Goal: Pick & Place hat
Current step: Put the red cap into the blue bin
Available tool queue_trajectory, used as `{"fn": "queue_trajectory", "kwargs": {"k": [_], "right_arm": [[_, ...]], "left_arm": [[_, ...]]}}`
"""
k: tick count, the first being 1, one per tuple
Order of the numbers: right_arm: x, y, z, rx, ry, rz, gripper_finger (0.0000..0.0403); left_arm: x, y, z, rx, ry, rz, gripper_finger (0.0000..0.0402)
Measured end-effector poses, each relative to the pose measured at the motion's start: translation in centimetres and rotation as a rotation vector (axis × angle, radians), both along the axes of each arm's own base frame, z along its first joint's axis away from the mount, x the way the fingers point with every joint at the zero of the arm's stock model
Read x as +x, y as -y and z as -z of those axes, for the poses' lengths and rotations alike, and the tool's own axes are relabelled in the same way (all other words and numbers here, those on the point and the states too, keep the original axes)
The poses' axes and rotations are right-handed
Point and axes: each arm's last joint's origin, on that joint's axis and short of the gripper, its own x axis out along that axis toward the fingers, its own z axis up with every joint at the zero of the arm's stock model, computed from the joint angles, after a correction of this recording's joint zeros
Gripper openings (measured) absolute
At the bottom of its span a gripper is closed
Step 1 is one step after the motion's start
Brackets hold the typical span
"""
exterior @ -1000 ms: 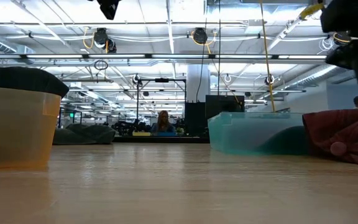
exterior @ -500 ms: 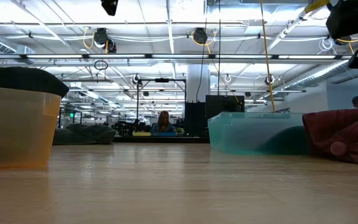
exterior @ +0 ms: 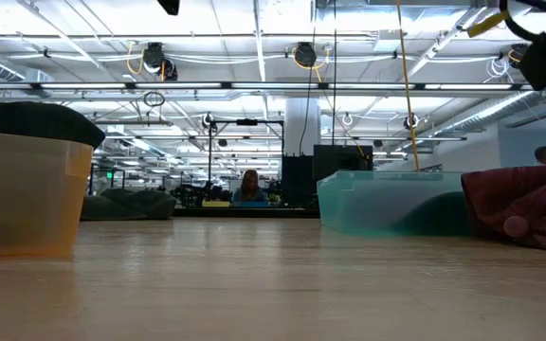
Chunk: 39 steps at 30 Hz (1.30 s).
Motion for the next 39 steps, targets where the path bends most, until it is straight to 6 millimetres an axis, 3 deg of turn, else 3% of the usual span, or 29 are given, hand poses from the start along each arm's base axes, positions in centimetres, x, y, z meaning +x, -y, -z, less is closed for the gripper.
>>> {"fn": "queue_trajectory", "kwargs": {"k": [6,13,20,30,34,39], "right_arm": [[0.3,-0.3,1.1,-0.022,-0.089,0.017,0.0126],[1.5,-1.1,2.0,-0.03,-0.044,0.007,0.0126],[3.7,-2.5,1.6,0.099,0.179,-0.004,0.0126],[5.7,-2.2,0.8,-0.02,0.473,-0.023,0.0126],[5.9,-1.8,0.6,0.084,0.435,-0.073,0.0126],[4.9,-1.3,0.1,0.197,0.304,-0.013,0.0125]], "left_arm": [[0.0,0.0,-0.4,0.012,0.045,0.0,0.0072],[0.0,-0.4,-0.5,0.043,0.049,-0.015,0.0072],[0.0,-1.2,-0.6,0.033,0.068,-0.053,0.0072],[0.0,-1.5,-0.7,0.021,0.07,-0.063,0.0072],[0.0,-1.5,-0.7,0.021,0.069,-0.063,0.0072],[0.0,-1.5,-0.7,0.017,0.069,-0.063,0.0072]]}}
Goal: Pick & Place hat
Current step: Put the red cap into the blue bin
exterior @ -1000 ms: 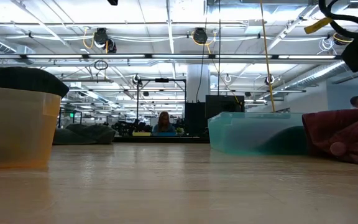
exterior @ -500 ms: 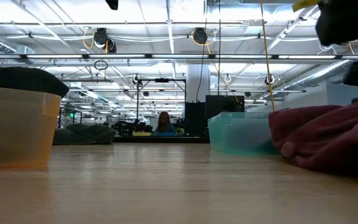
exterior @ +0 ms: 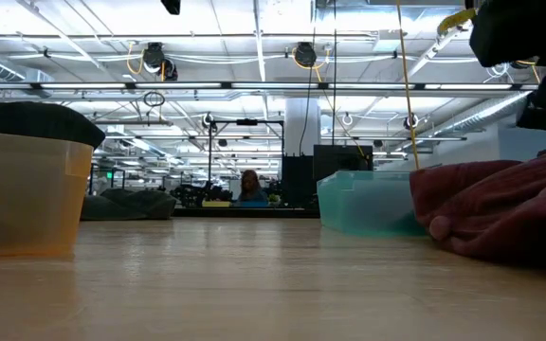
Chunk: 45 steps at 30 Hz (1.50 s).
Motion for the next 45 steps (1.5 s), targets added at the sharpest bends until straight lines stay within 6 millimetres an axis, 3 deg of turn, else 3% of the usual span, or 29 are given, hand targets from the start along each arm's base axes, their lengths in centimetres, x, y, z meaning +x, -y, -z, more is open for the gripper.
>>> {"fn": "queue_trajectory", "kwargs": {"k": [11,17,27,38,45], "right_arm": [[-3.3,0.6,0.7,-0.066,-0.336,0.001,0.0125],[-3.8,0.9,1.4,-0.073,-0.39,0.058,0.0125],[-4.2,-0.3,4.3,0.017,-0.266,0.078,0.0125],[-2.1,-1.7,3.6,0.127,0.125,0.142,0.0125],[-1.9,-1.5,3.6,0.054,0.209,0.14,0.0125]], "left_arm": [[0.0,0.0,0.1,-0.024,-0.005,0.001,0.0072],[0.0,0.0,0.0,-0.011,-0.003,0.0,0.0072],[0.0,0.0,0.0,-0.021,0.003,0.001,0.0072],[0.0,0.0,-0.3,0.01,0.032,0.0,0.0072],[0.0,0.0,-0.4,0.012,0.046,0.0,0.0072]]}}
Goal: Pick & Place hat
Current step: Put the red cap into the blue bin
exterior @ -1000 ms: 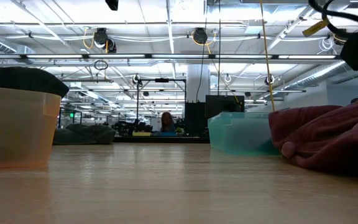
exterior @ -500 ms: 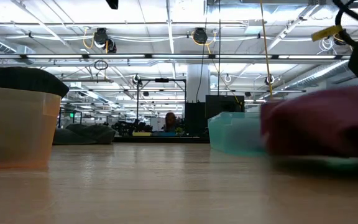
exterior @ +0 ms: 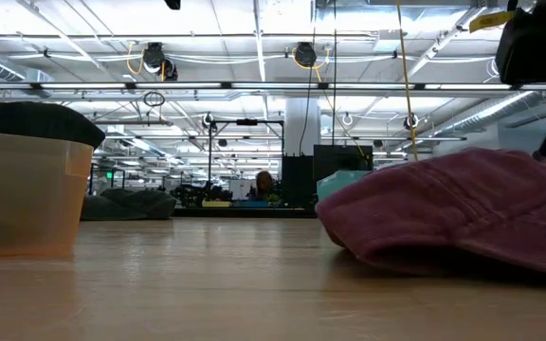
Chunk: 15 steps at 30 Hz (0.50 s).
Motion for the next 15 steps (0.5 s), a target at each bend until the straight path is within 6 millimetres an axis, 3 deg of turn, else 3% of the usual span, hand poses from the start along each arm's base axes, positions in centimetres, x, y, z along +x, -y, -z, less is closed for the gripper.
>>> {"fn": "queue_trajectory", "kwargs": {"k": [5,15], "right_arm": [[0.2,-0.2,-0.4,-0.081,0.075,-0.144,0.0125],[2.5,-0.3,-3.6,-0.439,0.379,-0.363,0.0125]], "left_arm": [[0.0,0.0,0.0,0.002,0.0,0.0,0.0072],[0.5,0.0,0.5,-0.059,-0.025,0.002,0.0072]]}}
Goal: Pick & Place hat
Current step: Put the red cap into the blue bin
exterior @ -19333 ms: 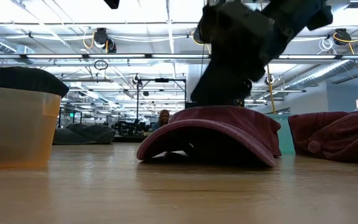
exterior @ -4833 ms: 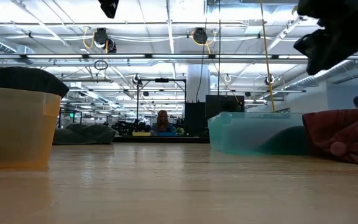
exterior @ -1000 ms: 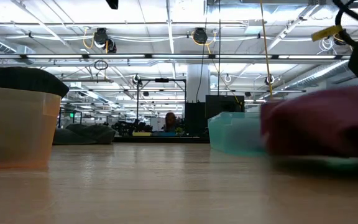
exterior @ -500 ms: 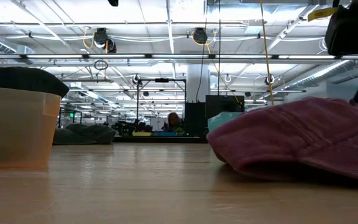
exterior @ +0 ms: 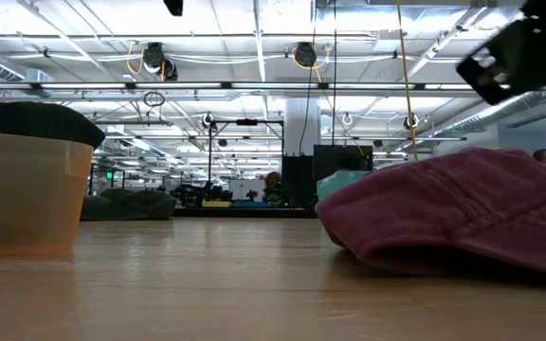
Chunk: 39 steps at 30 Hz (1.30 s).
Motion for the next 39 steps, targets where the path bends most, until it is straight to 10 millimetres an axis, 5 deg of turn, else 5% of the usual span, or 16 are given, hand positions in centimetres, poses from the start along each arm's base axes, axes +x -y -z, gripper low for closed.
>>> {"fn": "queue_trajectory", "kwargs": {"k": [9,20,26,39], "right_arm": [[3.3,0.1,1.1,-0.217,0.0,-0.263,0.0125],[4.8,-1.0,1.5,-0.404,-0.048,-0.501,0.0125],[5.2,-1.1,3.1,-0.461,-0.088,-0.558,0.0126],[5.7,-1.1,2.8,-0.48,-0.027,-0.554,0.0126]], "left_arm": [[1.5,0.3,1.5,-0.087,-0.078,0.015,0.0072],[1.9,1.0,2.4,-0.161,-0.142,0.036,0.0072],[1.8,1.5,2.5,-0.18,-0.156,0.053,0.0072],[1.8,1.6,2.6,-0.181,-0.164,0.057,0.0072]]}}
